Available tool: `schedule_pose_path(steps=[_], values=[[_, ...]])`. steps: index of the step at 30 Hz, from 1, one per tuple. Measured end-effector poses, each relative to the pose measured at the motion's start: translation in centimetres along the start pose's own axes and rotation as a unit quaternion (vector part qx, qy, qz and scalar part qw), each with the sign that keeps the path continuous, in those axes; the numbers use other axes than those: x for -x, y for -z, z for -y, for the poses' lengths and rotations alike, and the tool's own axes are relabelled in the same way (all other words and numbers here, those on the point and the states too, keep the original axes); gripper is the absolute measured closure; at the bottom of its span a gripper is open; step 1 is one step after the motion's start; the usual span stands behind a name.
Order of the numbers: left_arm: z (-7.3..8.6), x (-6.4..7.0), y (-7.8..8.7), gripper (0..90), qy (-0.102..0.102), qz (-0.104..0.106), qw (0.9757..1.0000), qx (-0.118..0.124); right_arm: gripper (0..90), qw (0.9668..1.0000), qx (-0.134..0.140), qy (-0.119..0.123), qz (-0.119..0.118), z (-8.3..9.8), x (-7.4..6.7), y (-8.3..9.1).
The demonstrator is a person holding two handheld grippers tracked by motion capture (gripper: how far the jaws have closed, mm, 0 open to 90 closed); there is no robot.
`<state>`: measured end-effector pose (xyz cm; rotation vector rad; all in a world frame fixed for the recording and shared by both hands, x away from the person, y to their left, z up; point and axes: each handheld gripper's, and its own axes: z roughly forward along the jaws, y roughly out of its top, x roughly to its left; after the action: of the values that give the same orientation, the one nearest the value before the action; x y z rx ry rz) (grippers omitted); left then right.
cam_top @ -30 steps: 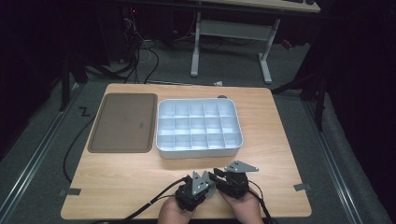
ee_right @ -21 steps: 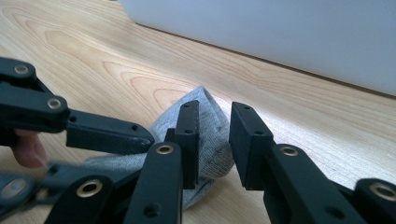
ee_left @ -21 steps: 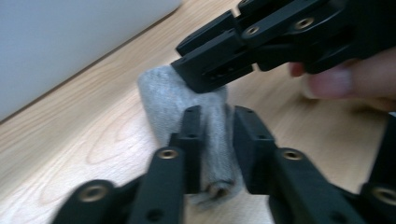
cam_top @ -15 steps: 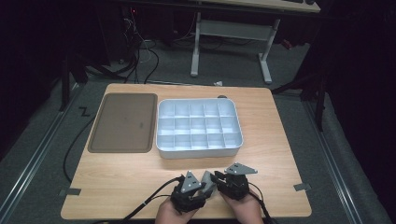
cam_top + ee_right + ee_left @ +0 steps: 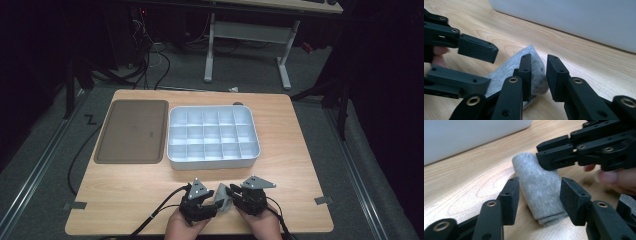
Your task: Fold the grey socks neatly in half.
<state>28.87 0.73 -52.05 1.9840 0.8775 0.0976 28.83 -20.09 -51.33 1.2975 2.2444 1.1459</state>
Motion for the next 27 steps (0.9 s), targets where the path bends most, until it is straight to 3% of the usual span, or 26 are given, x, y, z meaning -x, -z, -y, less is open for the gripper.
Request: schedule_pose_path(steps=[13, 22, 25, 27], values=[[0.4, 0.0, -0.7, 48.1, 0.012, 0.013, 0.9998, -0.01, 75.7, 1.0, 0.0, -0.002, 0.003, 0.7, 0.1, 0.5], [0.5, 0.2, -1.1, 54.4, 0.015, 0.027, 0.9994, -0.014, 73.9, 0.9999, -0.008, 0.003, 0.006, 0.8, 0.3, 1.0], [0.5, 0.2, -1.2, 56.0, 0.012, 0.027, 0.9994, -0.018, 75.0, 0.9999, -0.001, 0.003, 0.012, 0.6, -0.1, 2.1], [0.5, 0.2, -1.3, 56.3, 0.012, 0.028, 0.9993, -0.019, 79.6, 0.9998, -0.002, 0.016, 0.007, 0.6, -0.7, 2.8]])
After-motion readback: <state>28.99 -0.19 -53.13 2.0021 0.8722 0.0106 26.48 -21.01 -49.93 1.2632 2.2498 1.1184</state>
